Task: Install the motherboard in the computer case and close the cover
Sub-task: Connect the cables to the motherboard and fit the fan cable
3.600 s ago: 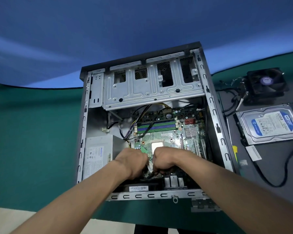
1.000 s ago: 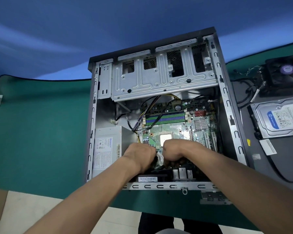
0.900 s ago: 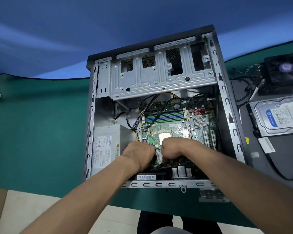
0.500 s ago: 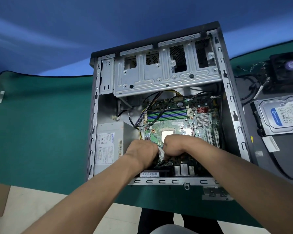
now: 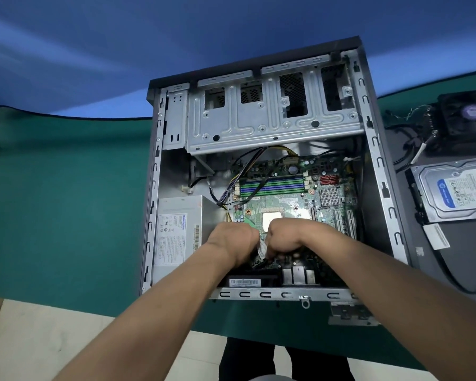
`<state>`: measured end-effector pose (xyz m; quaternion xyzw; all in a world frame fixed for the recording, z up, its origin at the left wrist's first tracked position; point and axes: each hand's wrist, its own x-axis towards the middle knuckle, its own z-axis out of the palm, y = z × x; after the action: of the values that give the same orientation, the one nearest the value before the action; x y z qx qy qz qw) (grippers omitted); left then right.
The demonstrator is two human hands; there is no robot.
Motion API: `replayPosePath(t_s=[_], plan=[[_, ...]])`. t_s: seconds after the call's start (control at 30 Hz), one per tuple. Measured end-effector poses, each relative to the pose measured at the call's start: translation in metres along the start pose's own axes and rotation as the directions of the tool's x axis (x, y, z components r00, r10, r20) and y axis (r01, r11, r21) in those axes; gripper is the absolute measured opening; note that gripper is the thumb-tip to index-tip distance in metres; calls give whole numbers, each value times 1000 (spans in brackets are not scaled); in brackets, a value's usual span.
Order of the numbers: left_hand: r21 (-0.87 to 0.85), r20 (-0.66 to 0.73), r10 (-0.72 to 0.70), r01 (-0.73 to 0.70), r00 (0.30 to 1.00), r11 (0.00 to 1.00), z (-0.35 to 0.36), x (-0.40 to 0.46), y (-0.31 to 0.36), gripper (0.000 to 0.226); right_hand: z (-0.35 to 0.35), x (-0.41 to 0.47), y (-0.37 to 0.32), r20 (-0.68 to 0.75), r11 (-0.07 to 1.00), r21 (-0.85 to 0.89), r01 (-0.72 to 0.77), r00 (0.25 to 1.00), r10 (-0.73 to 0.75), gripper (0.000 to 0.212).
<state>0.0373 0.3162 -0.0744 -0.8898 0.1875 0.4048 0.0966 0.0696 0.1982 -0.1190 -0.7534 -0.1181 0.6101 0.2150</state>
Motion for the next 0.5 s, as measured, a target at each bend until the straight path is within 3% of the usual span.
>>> replayPosePath(t_s=[0.2, 0.37, 0.5], plan=[[-49, 46, 22, -19, 999, 999, -5, 5, -1, 19, -1, -10, -1, -30, 995, 97, -34, 999, 37, 14], [-97, -31, 5, -8, 1000, 995, -4, 2, -4, 14, 12, -29, -2, -293, 988, 155, -3, 955, 49, 19], [-156, -134, -40, 18, 990, 988, -1, -5, -1, 8, 27, -55, -3, -502, 992, 125, 11, 863, 54, 18]])
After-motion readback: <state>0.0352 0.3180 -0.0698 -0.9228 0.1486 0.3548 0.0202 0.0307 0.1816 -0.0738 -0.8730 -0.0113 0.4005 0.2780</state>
